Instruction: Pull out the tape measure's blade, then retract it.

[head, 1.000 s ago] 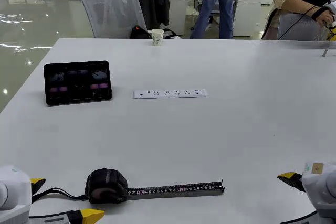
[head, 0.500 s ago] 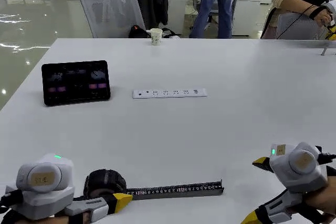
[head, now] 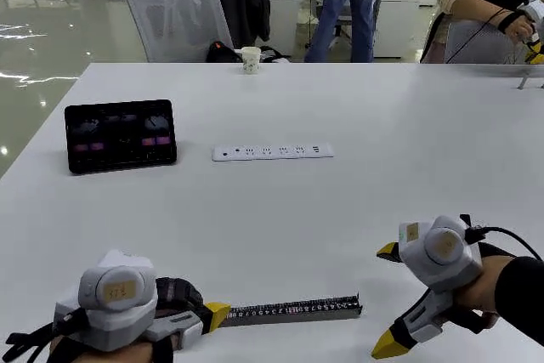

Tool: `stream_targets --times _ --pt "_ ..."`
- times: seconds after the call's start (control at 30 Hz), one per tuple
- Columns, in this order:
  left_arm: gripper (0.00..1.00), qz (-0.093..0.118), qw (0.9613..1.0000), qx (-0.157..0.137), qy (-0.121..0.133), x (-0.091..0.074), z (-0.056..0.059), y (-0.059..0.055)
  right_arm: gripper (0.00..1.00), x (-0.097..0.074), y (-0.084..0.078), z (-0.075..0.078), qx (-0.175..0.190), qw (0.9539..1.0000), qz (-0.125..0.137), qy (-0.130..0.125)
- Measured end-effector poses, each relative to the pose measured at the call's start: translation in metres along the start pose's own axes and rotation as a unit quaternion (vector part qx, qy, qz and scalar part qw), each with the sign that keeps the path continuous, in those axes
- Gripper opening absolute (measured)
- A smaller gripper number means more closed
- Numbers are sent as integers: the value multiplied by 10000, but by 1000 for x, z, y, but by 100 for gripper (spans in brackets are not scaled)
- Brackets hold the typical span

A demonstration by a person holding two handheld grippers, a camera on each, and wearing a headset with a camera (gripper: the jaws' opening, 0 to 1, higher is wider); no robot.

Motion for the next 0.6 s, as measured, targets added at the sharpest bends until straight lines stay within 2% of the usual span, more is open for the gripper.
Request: stream_targets --times 0.13,0.2,0.33,0.4,0.47,0.5,0.6 --pt "99 96 9998 -110 159 5 -3 -2 91 9 3 -2 -254 9994 -14 227" --pt "99 132 9996 -187 188 6 -3 -3 87 13 1 -1 -399 9986 -118 313" --pt "99 177 9993 -215 237 10 -4 -5 78 18 -1 0 -468 9975 -241 462" --pt "99 222 9992 -273 206 11 -4 -6 71 19 -1 0 -479 9969 -287 552" --pt "99 487 9975 -512 -22 13 1 -2 61 20 0 -2 -491 9963 -300 642" --pt "99 430 9977 -526 13 12 -1 -5 57 20 0 -2 -504 9960 -304 672" --pt "99 440 9977 -504 90 12 -3 -7 47 23 0 -6 -654 9941 -387 777"
Point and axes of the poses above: the centre of the closed fingertips' face, and the gripper's own axes: x roughly forward along the fingers, z roughly to its right, y roughly out of its top, the point moved 2 cm from there along -x, roughly backward along the fingers, and after that the axes turned 4 degrees about -y, right-handed, at the moved point
